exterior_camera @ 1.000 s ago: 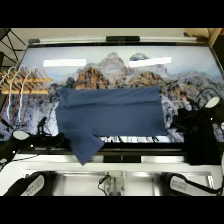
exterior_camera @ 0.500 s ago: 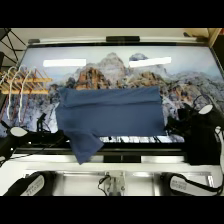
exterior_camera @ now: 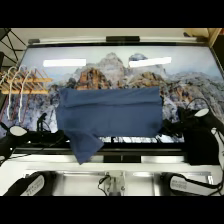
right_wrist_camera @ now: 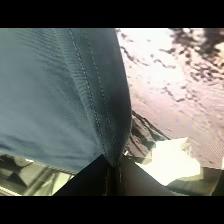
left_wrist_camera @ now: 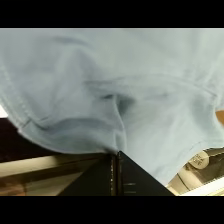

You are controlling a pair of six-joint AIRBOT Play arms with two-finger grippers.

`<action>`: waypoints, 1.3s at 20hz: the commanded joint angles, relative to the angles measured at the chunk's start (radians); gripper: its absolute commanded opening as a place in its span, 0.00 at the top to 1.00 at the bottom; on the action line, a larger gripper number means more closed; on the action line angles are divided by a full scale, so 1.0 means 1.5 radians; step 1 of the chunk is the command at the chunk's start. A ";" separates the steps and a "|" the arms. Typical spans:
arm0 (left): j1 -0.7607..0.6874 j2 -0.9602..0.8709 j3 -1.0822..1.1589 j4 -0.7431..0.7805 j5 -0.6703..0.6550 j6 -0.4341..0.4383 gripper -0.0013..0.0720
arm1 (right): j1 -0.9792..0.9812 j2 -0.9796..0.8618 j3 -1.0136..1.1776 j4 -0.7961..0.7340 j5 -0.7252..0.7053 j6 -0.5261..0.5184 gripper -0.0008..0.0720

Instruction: Fold the shirts.

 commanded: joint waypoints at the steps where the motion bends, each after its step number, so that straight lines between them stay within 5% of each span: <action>1: 0.000 0.000 0.049 0.000 0.000 0.019 0.93 | -0.001 0.030 0.013 0.032 0.007 -0.055 0.90; 7: -0.001 -0.027 0.264 -0.001 0.000 0.009 0.94 | 0.042 0.090 0.138 0.006 -0.017 -0.028 0.90; 9: -0.001 -0.078 0.306 -0.002 0.005 0.009 0.94 | 0.105 0.078 0.182 -0.056 -0.109 0.005 0.90; 12: -0.001 -0.175 0.372 -0.003 0.008 0.009 0.94 | 0.171 0.000 0.275 -0.157 -0.188 0.089 0.90; 18: -0.001 -0.372 0.577 -0.003 0.008 -0.017 0.94 | 0.184 -0.184 0.487 -0.161 -0.189 0.121 0.90; 26: -0.021 -0.538 0.686 -0.026 0.023 -0.069 0.90 | 0.190 -0.271 0.508 -0.172 -0.194 0.126 0.86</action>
